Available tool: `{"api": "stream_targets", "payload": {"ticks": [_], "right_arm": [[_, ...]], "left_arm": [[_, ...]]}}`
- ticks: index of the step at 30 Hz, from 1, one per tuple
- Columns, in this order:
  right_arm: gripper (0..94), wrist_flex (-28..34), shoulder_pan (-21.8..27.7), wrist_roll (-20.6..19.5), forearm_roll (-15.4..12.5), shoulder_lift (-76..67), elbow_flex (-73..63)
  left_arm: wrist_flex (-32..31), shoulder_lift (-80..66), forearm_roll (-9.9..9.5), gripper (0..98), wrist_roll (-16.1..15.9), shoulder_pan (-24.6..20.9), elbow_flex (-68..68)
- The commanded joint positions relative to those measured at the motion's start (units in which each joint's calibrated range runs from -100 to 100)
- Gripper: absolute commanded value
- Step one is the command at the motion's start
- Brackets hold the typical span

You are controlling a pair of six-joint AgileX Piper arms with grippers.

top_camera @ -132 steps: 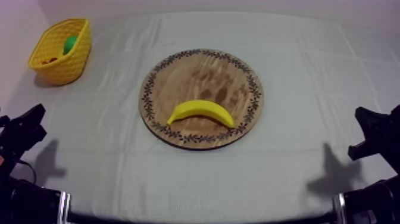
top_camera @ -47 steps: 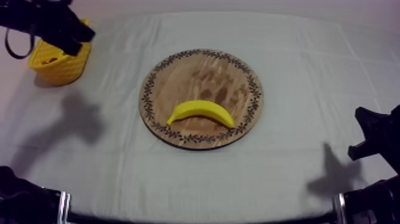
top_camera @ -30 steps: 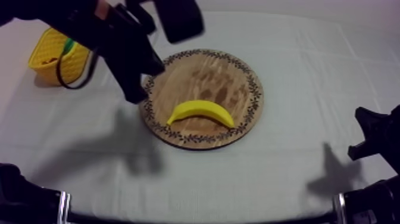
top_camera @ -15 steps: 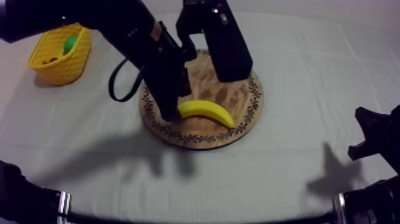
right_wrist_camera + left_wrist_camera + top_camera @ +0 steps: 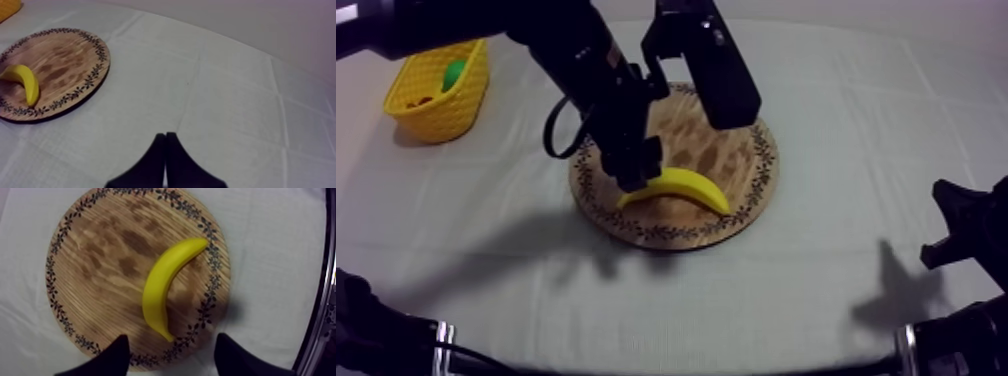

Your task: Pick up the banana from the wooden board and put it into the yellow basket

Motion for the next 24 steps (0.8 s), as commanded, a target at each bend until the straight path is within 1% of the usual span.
{"api": "stream_targets", "payload": {"ticks": [1,24], "right_arm": [[0.2,0.0,0.0,0.0,0.0,0.0,0.0],[0.2,0.0,0.0,0.0,0.0,0.0,0.0]], "left_arm": [[0.2,0.8,-0.07,71.5,-0.1,0.0,-0.6],[0.0,14.0,-0.45,76.5,-0.7,-1.3,-6.5]]}}
